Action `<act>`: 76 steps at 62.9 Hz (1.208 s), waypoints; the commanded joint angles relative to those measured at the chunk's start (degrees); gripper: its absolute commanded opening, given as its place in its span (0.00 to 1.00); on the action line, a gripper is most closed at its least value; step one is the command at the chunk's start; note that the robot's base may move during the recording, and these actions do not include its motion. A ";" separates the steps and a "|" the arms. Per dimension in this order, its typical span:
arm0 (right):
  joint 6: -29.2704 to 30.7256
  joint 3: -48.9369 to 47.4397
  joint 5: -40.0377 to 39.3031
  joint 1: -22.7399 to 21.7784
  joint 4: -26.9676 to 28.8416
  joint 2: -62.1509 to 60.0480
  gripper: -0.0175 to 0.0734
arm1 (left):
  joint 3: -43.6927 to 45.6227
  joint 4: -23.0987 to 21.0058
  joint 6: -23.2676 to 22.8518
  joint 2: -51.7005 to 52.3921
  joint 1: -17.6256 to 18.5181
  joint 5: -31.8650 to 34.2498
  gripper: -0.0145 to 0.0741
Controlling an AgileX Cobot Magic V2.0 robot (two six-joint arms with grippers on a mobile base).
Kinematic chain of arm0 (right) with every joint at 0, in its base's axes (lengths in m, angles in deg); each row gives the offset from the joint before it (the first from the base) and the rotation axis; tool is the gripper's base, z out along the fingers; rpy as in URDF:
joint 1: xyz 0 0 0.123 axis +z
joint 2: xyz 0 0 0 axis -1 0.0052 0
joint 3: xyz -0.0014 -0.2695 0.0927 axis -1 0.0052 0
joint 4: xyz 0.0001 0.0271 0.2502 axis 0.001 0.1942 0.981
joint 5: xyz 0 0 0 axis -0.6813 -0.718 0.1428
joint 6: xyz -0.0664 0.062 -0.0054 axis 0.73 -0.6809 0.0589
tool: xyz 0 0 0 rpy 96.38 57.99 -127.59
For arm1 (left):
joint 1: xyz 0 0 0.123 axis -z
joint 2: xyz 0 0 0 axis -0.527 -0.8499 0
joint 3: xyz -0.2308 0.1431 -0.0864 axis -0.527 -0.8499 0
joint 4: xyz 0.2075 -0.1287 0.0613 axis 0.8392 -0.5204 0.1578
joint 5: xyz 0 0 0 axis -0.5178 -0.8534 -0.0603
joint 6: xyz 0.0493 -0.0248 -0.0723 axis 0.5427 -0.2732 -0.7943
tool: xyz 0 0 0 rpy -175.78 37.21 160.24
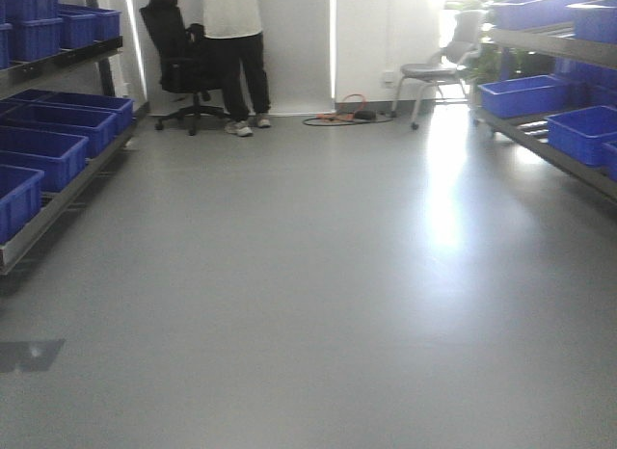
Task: Pick and sort blue part to right shelf
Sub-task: 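Drive the base to the rack of empty blue bins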
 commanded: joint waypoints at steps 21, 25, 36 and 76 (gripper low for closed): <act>0.54 -1.86 -5.30 -0.02 -1.24 -0.91 0.47 | 1.59 0.87 -0.50 -0.17 0.34 5.01 0.52; 0.54 -1.86 -5.24 -0.02 -1.24 -0.91 0.47 | 1.59 0.87 -0.50 -0.17 0.34 5.01 0.52; 0.54 -1.86 -5.25 -0.02 -1.24 -0.91 0.47 | 1.59 0.87 -0.50 -0.17 0.34 5.01 0.52; 0.54 -1.86 -5.30 -0.02 -1.24 -0.91 0.47 | 1.59 0.87 -0.50 -0.17 0.56 5.01 0.52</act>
